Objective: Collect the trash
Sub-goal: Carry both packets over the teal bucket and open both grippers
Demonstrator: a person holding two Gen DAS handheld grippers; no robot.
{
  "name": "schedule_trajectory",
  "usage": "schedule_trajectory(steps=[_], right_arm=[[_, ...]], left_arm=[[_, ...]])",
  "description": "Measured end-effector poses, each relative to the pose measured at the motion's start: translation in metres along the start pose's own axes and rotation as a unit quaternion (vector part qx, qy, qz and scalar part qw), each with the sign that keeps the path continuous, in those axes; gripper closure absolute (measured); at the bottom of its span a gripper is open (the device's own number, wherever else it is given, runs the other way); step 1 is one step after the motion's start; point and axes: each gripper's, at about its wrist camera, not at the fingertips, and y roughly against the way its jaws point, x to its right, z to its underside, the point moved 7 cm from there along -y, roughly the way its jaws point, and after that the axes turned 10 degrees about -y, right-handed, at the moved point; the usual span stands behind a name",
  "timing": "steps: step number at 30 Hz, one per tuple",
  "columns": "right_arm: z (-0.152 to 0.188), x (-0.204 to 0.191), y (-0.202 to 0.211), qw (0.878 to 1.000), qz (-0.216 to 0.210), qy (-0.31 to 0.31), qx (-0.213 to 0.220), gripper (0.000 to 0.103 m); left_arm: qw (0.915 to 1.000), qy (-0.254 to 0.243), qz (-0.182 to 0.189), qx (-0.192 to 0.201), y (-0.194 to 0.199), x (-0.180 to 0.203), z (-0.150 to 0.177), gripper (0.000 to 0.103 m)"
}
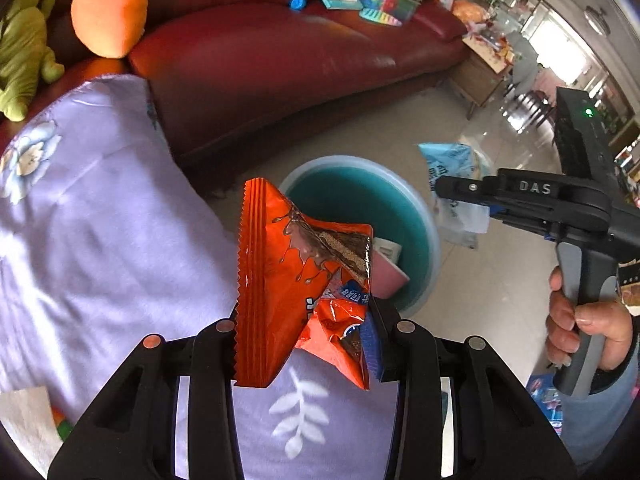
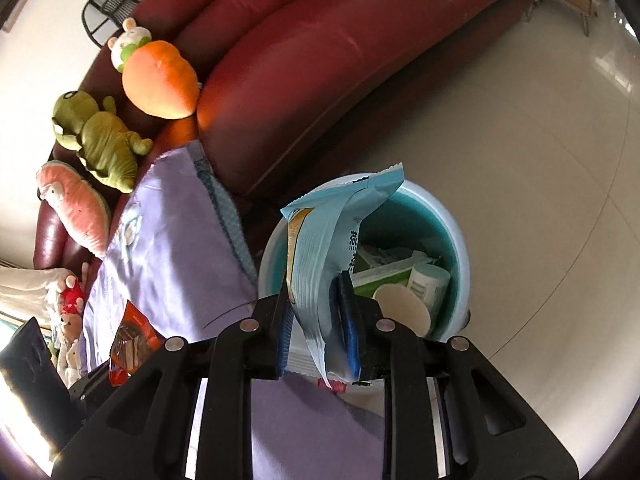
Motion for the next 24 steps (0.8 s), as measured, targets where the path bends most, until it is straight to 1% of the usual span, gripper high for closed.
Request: schedule_trajectory(steps=[1,2,3,4,8,10,14,16,24], right_arm=[[-0.004,0.000,-0.007,1.000,0.001,0.001,-0.004,0.079],[-0.005,0.000,-0.011,1.000,0.001,0.002,-0.006,0.076],[-0.007,0.000,-0.017,1.000,0.001,0.000,-0.011,0.060],[-0.008,0.000,-0.022,1.000,0.003,-0.002,-0.013,0.052],[-0.008,0.004,-0.031,1.000,0.005,-0.002,-0.019,0.052],[-0.007,0.008,-0.032,1.000,0.007,-0.005,-0.019,0.045],[-0.007,0.021,-0.025,1.000,0.012,-0.012,-0.012,0.040],[-0.006,0.028,-0.020,1.000,0.018,-0.015,-0.006,0.033],[-0.007,0.050,-0.003,0.999,0.031,-0.029,0.008,0.032]], left_arm=[[1.0000,0.003,0.001,-0.002,-0.006,-0.001,-0.004,0.064],[1.0000,0.006,0.002,-0.003,-0.009,-0.002,-0.005,0.064],[0.9999,0.009,0.003,-0.004,-0.012,-0.004,-0.007,0.064],[0.9999,0.012,0.004,-0.005,-0.014,-0.005,-0.008,0.064],[0.9998,0.015,0.002,-0.012,-0.024,-0.009,-0.010,0.064],[0.9998,0.015,0.001,-0.016,-0.030,-0.008,-0.012,0.064],[0.9997,0.013,0.002,-0.022,-0.039,0.000,-0.012,0.064],[0.9997,0.008,0.002,-0.024,-0.044,0.005,-0.014,0.064],[0.9993,-0.005,0.008,-0.035,-0.069,0.021,-0.020,0.063]])
